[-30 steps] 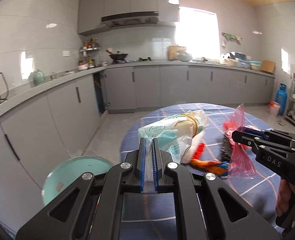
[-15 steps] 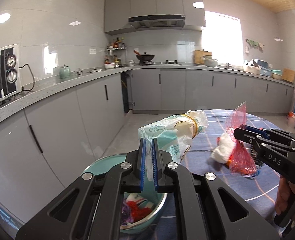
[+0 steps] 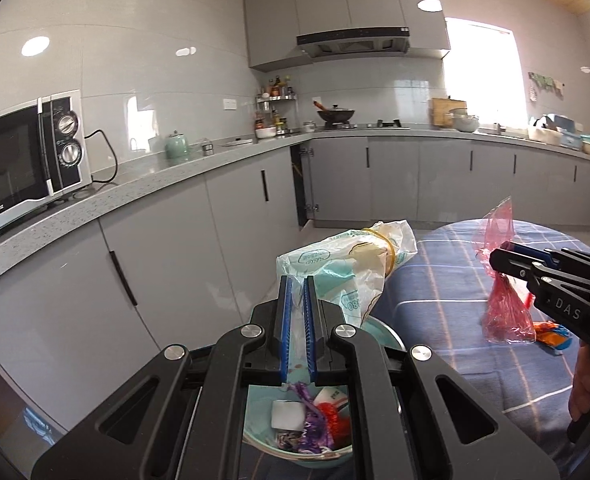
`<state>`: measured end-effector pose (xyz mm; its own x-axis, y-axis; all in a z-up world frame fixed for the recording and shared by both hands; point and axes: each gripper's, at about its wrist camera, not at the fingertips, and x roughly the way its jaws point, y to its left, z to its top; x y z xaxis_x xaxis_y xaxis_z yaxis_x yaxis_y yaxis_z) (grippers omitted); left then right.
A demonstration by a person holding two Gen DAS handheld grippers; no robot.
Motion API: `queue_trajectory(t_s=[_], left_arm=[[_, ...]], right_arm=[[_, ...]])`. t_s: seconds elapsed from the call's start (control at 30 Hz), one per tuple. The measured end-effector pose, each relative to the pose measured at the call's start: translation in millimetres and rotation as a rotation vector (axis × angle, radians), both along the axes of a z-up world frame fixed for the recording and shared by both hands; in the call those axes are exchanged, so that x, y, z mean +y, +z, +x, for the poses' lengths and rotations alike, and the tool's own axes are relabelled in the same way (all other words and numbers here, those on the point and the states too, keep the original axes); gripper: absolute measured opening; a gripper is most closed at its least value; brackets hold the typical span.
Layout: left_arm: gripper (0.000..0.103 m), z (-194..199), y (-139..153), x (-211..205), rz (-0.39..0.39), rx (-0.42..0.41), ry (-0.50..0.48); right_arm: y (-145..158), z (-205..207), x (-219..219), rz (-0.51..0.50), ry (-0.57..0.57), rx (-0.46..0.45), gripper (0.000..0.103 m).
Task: Collect trash
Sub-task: 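Carry the clear printed bag and pink bag over the teal bin with both grippers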
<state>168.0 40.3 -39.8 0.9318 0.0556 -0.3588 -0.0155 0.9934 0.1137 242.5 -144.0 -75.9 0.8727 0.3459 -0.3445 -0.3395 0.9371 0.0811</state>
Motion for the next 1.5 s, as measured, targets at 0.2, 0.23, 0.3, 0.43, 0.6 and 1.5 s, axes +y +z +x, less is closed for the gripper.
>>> queue_trajectory(t_s=[0.2,0.23,0.3,0.43,0.6,1.5], left_arm=[[0.007,1,-3,14,0.006,0.004,0.044],[0.007,2,-2,17,0.005,0.005,0.053],[0.007,4,-2,22,-0.001,0.008,0.066],[0.007,6,-1,31,-0.006,0.008,0.088],[0.007,9,-2,40,-0.009,0.013,0.112],[0.007,22,-19,48,-0.022,0.058,0.132]], right_arm=[[-2,12,16,-0.007,0.028,0.002,0.016],[-2,14,18,-0.007,0.031,0.004,0.016],[-2,18,22,-0.008,0.038,0.006,0.016],[-3,26,35,-0.016,0.060,0.005,0.016],[-6,33,46,-0.031,0.084,0.007,0.016],[-19,51,72,-0.068,0.142,0.030,0.016]])
